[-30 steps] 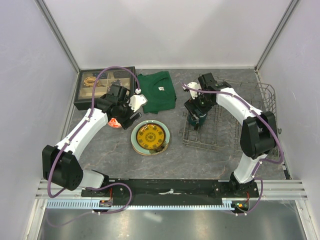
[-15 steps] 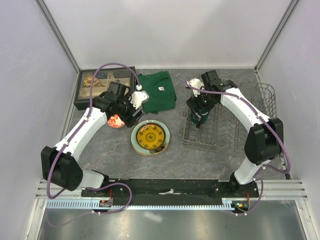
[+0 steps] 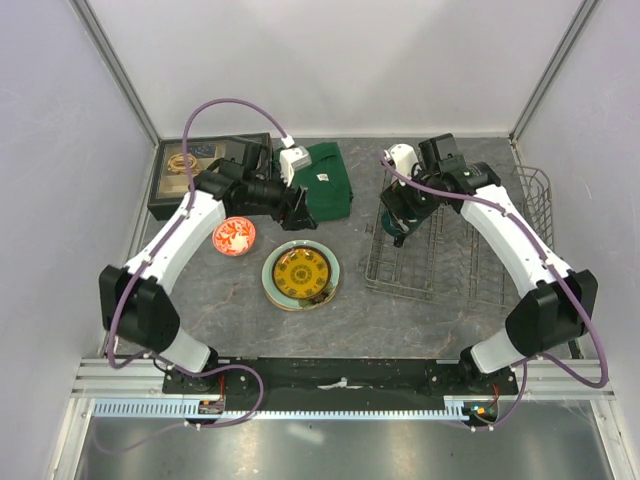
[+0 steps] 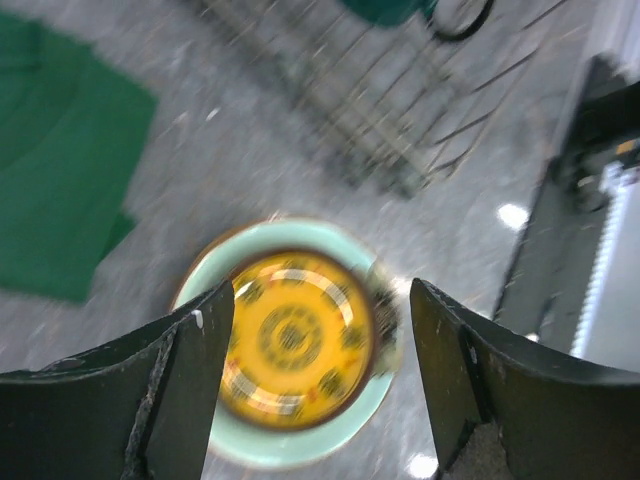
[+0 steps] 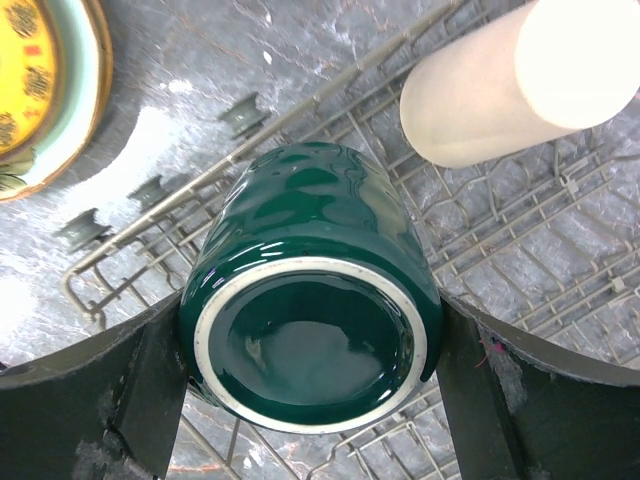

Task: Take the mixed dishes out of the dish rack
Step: Pick up the cup from the dish rack, then place the cup at the center of the board.

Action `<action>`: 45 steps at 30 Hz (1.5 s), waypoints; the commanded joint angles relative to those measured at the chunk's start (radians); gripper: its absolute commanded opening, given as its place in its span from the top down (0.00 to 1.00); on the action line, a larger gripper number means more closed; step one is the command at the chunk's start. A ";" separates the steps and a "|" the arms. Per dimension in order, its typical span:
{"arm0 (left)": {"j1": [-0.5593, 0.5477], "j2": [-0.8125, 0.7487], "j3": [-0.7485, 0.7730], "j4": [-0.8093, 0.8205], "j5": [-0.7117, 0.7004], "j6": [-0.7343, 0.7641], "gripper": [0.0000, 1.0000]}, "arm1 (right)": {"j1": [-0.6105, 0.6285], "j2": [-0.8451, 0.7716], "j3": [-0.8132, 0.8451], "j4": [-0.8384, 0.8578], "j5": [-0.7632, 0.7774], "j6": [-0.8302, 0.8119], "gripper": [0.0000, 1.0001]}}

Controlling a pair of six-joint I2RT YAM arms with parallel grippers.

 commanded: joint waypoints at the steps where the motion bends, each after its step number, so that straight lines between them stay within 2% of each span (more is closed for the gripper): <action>1: -0.017 0.087 0.081 0.123 0.242 -0.185 0.23 | -0.001 -0.076 0.065 0.070 -0.053 0.024 1.00; 6: -0.021 0.114 0.088 0.277 0.327 -0.328 0.23 | -0.007 -0.138 0.056 0.149 -0.090 0.046 1.00; 14: -0.023 0.125 0.089 0.374 0.362 -0.435 0.23 | -0.024 -0.184 0.073 0.252 -0.204 0.112 1.00; 21: -0.021 0.130 0.086 0.446 0.365 -0.523 0.23 | -0.091 -0.211 0.053 0.366 -0.389 0.240 1.00; 25: -0.023 0.130 0.066 0.539 0.383 -0.628 0.23 | -0.125 -0.215 0.039 0.416 -0.531 0.310 1.00; 32: -0.023 0.144 0.068 0.654 0.393 -0.750 0.22 | -0.148 -0.222 0.003 0.510 -0.650 0.403 1.00; 38: -0.024 0.186 0.075 0.814 0.426 -0.915 0.19 | -0.149 -0.216 -0.011 0.545 -0.687 0.443 1.00; 40: -0.027 0.196 0.077 0.867 0.439 -0.969 0.15 | -0.149 -0.216 -0.014 0.548 -0.690 0.449 1.00; 45: -0.037 0.210 0.063 0.950 0.454 -1.031 0.14 | -0.149 -0.210 -0.025 0.552 -0.687 0.443 1.00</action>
